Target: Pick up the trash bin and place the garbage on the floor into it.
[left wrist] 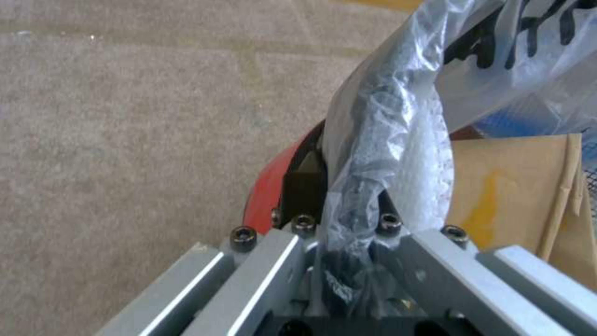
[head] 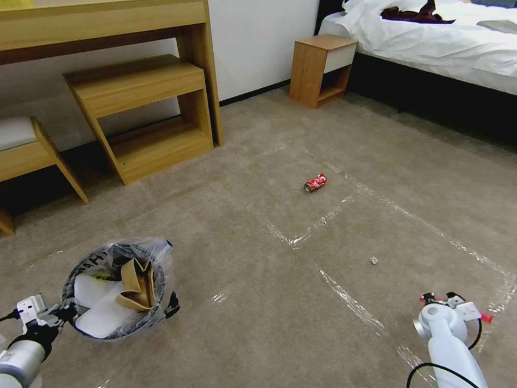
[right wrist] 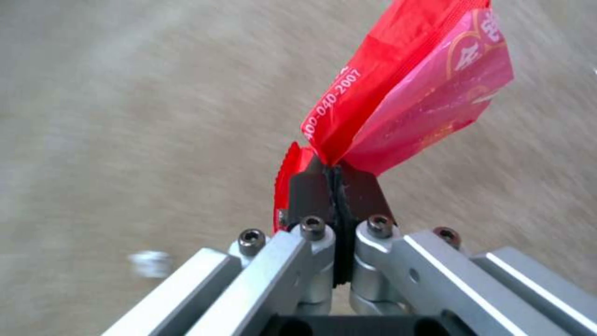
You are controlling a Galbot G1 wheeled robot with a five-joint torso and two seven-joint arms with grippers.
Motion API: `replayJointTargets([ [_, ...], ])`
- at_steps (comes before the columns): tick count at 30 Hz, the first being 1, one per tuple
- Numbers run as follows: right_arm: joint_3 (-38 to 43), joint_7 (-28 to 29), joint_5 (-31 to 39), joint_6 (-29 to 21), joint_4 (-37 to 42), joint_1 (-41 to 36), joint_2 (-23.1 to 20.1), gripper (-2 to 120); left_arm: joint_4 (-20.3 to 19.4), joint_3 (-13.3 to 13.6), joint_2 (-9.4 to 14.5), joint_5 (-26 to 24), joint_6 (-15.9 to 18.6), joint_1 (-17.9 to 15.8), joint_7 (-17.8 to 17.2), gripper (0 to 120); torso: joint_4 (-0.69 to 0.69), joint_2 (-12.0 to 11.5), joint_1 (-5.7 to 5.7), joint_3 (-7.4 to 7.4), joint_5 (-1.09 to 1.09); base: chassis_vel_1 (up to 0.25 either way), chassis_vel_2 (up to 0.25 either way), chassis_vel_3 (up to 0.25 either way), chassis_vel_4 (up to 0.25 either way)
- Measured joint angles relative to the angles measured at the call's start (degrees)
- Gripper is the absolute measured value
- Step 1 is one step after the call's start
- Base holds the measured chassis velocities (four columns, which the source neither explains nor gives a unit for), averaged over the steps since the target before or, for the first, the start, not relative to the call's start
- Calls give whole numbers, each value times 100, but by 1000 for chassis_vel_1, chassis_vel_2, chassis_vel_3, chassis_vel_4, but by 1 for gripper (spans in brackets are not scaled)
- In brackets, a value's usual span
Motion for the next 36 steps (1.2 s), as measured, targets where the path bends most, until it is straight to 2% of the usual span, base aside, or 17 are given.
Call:
replayJointTargets([
  [3,-36,-121,-20,89,194,-103,-35,0,-13,5,0,0,0,-8,0,1,-1,0,0,0,0,0,0,0,0],
  [5,-110,-343,-36,274,617,-305,-104,0,-38,14,0,1,0,-13,0,1,-1,0,0,0,0,0,0,0,0],
  [7,-235,-712,-99,626,1082,-562,-198,0,-64,27,-7,5,7,-9,-3,1,0,0,0,0,0,0,0,0,0],
  [9,-287,-861,-138,780,1216,-640,-237,0,-75,29,-8,7,8,-6,-4,1,-1,0,0,0,0,0,0,0,0],
  [11,-483,-1430,-280,1283,1681,-868,-410,0,-124,52,-21,30,14,24,-6,1,-1,0,0,0,1,0,0,0,0],
  [12,-483,-1430,-280,1283,1681,-868,-410,0,-124,52,-21,30,14,24,-6,1,-1,0,0,0,1,0,0,0,0],
  [14,-774,-2246,-368,1954,2223,-1068,-634,0,-178,79,-53,63,19,52,-9,1,0,0,0,0,0,0,0,0,0],
  [15,-774,-2246,-368,1954,2223,-1068,-634,0,-178,79,-53,63,19,52,-9,1,0,0,0,0,0,0,0,0,0],
  [17,-1202,-3280,-461,2846,2594,-1139,-928,0,-250,97,-87,78,31,73,-11,1,0,0,0,0,0,0,0,0,0],
  [18,-1356,-3653,-527,3125,2739,-1153,-1082,0,-280,97,-85,48,47,89,-21,1,1,0,0,0,2,0,0,0,0],
  [19,-1356,-3653,-527,3125,2739,-1153,-1082,0,-280,97,-85,48,47,89,-21,1,1,0,0,0,2,0,0,0,0],
  [22,-1637,-4188,-740,3480,3086,-1166,-1443,0,-344,87,-24,-71,128,118,-52,1,0,0,0,0,0,0,0,0,0],
  [28,-1893,-4319,-931,3587,3406,-1097,-1729,0,-355,62,68,-174,188,107,-91,1,0,0,0,0,-1,0,0,0,0],
  [31,-2216,-4369,-1092,3615,3667,-972,-1980,0,-356,-3,218,-394,282,95,-147,1,0,0,0,0,0,0,0,0,0],
  [36,-2463,-4390,-1219,3620,3760,-850,-2101,0,-354,-51,344,-552,353,105,-183,1,0,0,0,0,0,0,0,0,0],
])
